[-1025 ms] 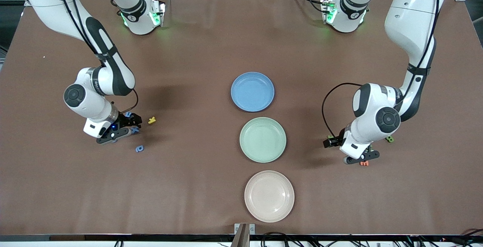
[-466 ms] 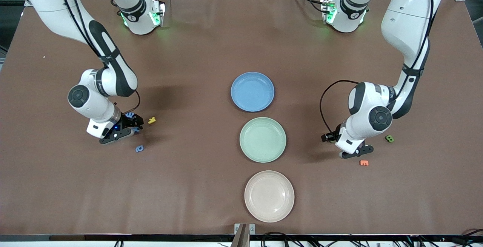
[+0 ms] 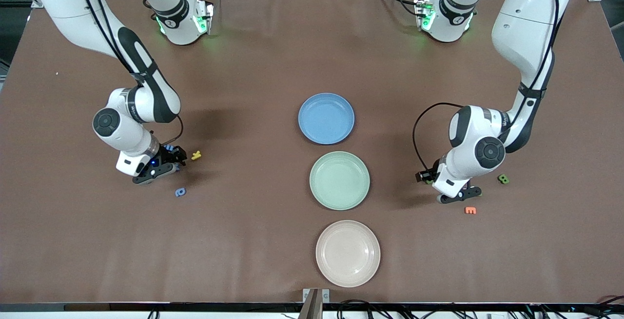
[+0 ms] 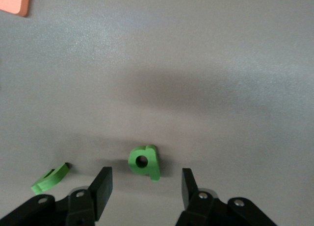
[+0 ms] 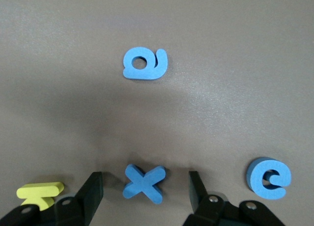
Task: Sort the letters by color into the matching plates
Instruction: 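Grasp the green p with the left gripper while the right grasps blue x, then place the p on the green plate while the right gripper carries x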
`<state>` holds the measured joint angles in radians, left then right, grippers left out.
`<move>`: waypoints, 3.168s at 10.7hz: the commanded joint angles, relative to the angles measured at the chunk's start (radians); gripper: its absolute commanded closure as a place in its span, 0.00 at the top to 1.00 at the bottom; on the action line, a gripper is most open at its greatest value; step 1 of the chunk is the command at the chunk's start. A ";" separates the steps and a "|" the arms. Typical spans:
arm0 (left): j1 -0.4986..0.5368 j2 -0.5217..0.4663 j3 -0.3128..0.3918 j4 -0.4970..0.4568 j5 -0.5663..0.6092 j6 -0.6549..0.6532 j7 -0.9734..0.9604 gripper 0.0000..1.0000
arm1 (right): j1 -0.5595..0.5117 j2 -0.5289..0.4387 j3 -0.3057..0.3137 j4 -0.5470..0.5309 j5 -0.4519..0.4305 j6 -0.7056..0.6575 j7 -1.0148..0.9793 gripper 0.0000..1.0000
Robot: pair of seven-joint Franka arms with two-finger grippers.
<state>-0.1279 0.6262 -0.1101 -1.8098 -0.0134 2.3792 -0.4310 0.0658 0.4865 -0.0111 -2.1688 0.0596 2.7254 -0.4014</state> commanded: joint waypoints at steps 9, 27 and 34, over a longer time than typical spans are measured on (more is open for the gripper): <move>-0.004 0.021 0.007 -0.016 0.058 0.044 -0.031 0.51 | -0.006 -0.005 0.010 -0.019 -0.021 0.036 -0.016 0.25; -0.329 0.089 0.003 0.299 0.050 0.009 -0.270 0.00 | 0.316 -0.118 0.097 0.138 -0.006 -0.276 0.683 0.22; -0.329 0.049 0.009 0.287 0.066 -0.023 -0.296 1.00 | 0.664 0.035 0.097 0.395 -0.006 -0.377 1.015 0.22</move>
<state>-0.4673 0.7093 -0.1147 -1.5182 0.0191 2.3956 -0.7012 0.6508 0.4206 0.0939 -1.8976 0.0559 2.3794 0.5322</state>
